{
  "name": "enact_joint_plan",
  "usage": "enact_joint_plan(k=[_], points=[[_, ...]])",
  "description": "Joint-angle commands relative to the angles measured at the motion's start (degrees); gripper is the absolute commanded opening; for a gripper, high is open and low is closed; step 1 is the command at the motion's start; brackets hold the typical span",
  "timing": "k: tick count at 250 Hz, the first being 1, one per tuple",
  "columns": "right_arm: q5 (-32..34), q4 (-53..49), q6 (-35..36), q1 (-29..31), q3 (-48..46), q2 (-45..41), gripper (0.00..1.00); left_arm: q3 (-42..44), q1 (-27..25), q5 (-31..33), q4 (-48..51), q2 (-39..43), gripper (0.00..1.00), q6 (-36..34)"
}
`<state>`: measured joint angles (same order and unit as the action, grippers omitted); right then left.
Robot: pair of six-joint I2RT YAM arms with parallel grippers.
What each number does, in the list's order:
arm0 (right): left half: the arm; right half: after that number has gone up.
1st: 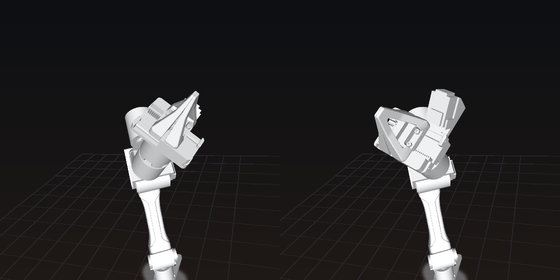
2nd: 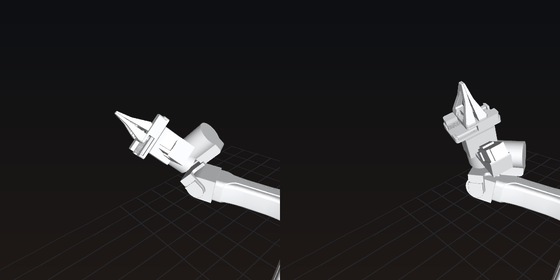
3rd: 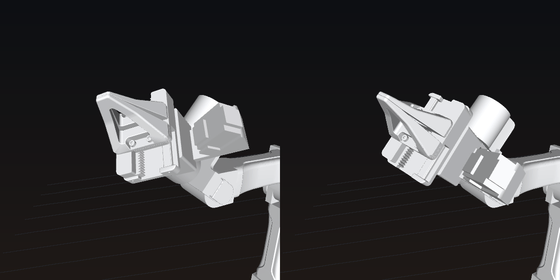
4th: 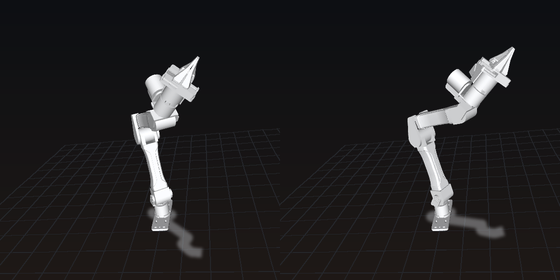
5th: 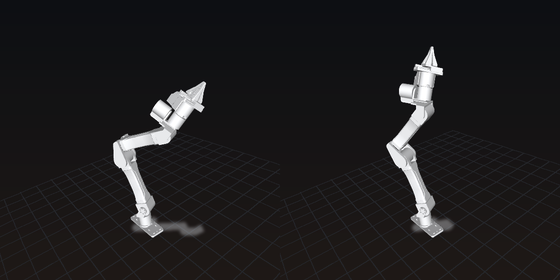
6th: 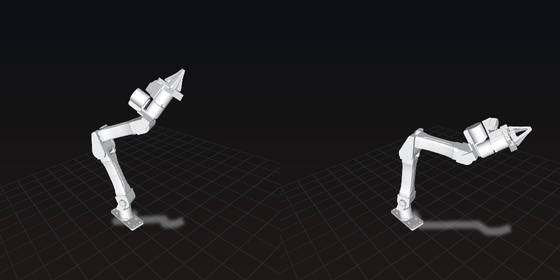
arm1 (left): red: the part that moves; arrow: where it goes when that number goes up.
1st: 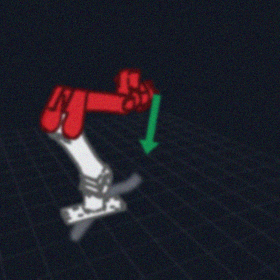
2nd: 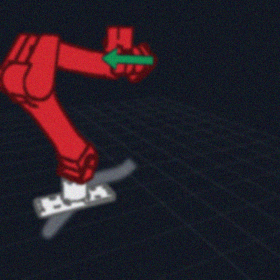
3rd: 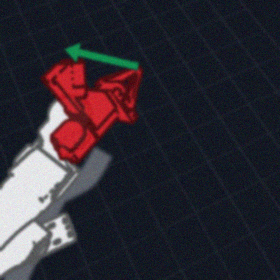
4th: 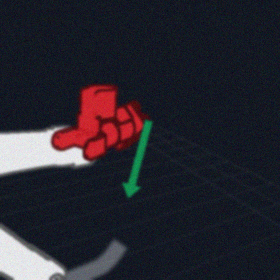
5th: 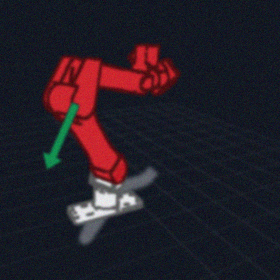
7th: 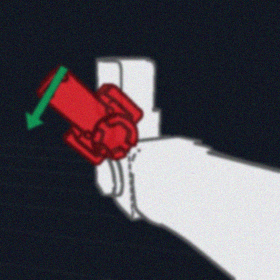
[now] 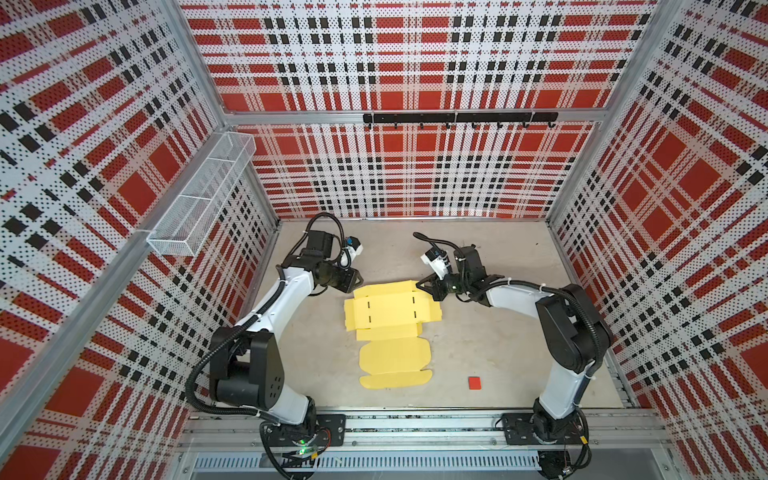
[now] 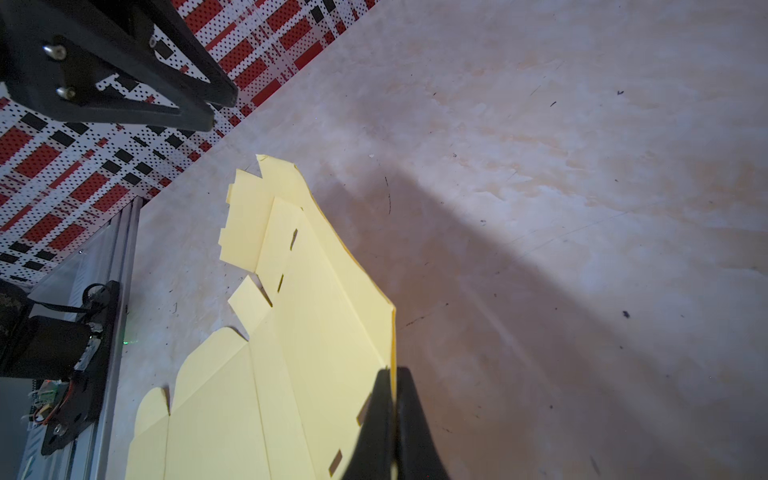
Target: Fold the paper box
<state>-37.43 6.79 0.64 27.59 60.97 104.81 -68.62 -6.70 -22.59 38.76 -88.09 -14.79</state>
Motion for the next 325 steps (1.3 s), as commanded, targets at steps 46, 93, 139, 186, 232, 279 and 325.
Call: enact_joint_plan(k=[46, 93, 139, 186, 232, 279, 325], points=[[-0.57, 3.15, 1.03, -0.21, -0.32, -2.42, 0.04, -4.77, 1.11, 4.49, 1.05, -9.55, 0.05, 3.36], [1.29, 2.17, 0.41, -0.45, 0.11, -1.99, 0.04, -4.09, -2.67, 5.18, 2.46, -8.74, 0.02, 1.75], [2.8, 2.17, -0.24, -0.94, -0.06, -1.57, 0.03, -2.0, -4.92, 5.6, 1.78, -6.32, 0.02, 0.88], [2.7, 3.41, -0.38, -1.11, -0.95, -2.08, 0.03, -1.34, -4.4, 4.13, 1.48, -5.67, 0.01, 1.78], [2.83, 3.76, -0.66, -1.23, -1.77, -2.18, 0.03, -0.53, -4.76, 4.05, 2.05, -4.72, 0.01, 1.34], [2.1, 5.16, -2.22, -1.32, -2.08, -2.36, 0.03, -0.2, -4.26, 2.37, 1.97, -5.33, 0.02, 1.93], [3.15, 4.5, -2.04, -1.32, -1.97, -2.17, 0.03, -0.45, -6.22, -2.09, 1.99, -6.78, 0.01, 3.3]])
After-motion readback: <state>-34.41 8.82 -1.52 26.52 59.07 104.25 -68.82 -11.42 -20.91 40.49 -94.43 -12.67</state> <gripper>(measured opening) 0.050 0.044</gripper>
